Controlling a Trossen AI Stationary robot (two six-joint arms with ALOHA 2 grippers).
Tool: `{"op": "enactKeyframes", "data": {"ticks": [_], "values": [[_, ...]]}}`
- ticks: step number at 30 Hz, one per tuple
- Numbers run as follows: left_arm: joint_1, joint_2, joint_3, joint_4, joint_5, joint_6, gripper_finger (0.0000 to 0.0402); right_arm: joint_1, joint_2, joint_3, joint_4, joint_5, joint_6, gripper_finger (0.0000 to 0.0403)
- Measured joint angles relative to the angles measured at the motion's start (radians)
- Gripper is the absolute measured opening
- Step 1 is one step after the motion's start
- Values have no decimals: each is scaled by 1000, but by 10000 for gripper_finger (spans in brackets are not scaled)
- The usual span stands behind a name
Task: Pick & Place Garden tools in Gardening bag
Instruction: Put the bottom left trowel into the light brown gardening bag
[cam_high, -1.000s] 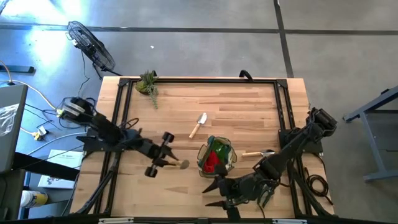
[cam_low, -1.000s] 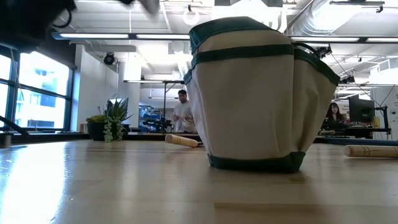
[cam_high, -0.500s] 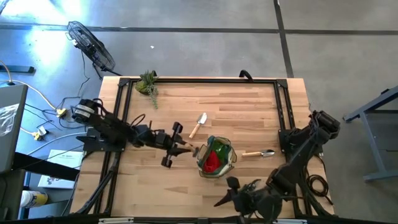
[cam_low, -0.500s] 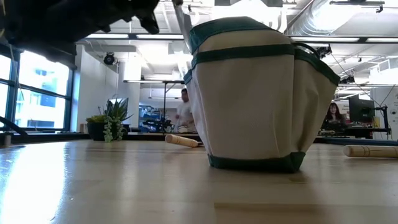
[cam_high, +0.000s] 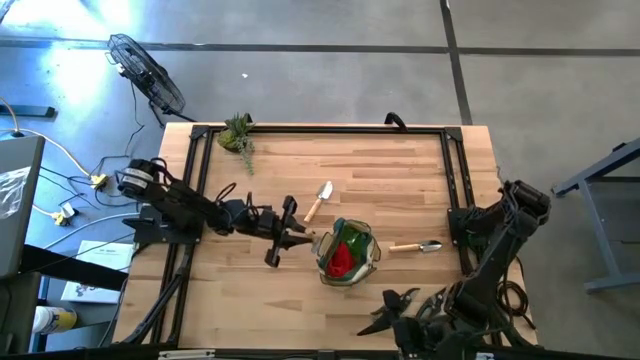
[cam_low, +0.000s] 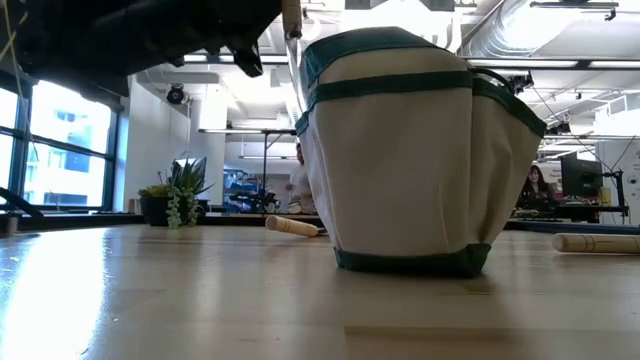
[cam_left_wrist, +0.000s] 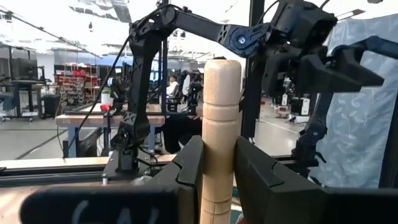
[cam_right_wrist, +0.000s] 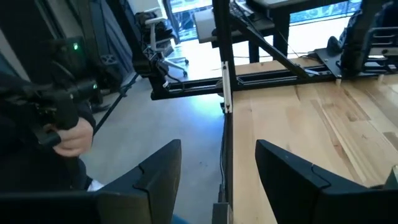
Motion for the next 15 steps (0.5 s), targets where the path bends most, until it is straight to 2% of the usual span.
{"op": "enactKeyframes", "data": {"ticks": [15], "values": [[30,132,65,22,21,-5,54,-3,30,0,22,26,42,197]]}}
